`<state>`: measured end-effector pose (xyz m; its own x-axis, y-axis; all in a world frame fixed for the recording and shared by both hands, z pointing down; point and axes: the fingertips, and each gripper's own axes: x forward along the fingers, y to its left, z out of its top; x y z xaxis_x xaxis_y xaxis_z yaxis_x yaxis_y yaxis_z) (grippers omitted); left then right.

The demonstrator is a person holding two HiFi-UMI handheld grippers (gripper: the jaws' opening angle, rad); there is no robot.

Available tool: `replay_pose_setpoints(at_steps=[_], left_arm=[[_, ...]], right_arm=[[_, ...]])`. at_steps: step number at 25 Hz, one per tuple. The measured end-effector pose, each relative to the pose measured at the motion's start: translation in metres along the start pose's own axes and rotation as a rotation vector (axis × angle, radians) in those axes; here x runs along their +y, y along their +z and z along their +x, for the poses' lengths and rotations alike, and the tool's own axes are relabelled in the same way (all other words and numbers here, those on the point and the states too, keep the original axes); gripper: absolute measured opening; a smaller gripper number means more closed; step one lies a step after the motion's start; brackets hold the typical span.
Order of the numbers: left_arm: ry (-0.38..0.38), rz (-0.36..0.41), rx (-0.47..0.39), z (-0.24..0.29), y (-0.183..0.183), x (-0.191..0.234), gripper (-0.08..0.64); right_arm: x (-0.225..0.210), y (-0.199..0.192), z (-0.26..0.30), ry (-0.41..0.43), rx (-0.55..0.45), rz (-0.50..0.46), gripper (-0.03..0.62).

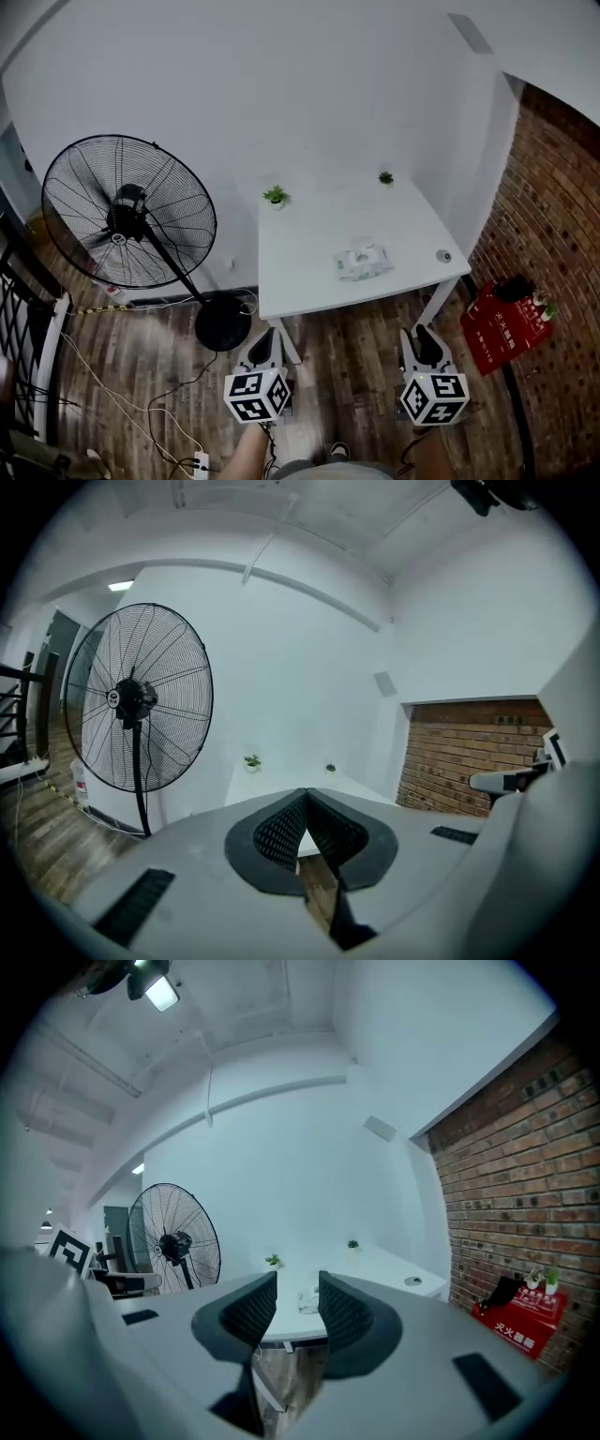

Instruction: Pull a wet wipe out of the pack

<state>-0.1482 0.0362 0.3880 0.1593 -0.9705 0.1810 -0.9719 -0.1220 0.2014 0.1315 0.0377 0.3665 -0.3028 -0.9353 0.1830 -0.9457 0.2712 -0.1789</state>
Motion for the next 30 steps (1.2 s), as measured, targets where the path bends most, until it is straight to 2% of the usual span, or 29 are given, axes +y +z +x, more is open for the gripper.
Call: replay_pose_setpoints(at_steps=[15,21,30], left_arm=[[-0.041,0.016,0.039,0.089,-0.003,-0.019,0.002],[-0.056,-0.007,0.018,0.157,0.009,-0.012,0.002],[-0.097,-0.015,0.031,0.275,0.036,-0.009,0.002]], right_arm=[[-0.054,-0.002,0.051,-0.046,0.008,0.044,0.14],[-0.071,0.015,0.101,-0.056,-0.002,0.015,0.14],[-0.101,0.045,0.2,-0.072,0.027,-0.007,0.14]])
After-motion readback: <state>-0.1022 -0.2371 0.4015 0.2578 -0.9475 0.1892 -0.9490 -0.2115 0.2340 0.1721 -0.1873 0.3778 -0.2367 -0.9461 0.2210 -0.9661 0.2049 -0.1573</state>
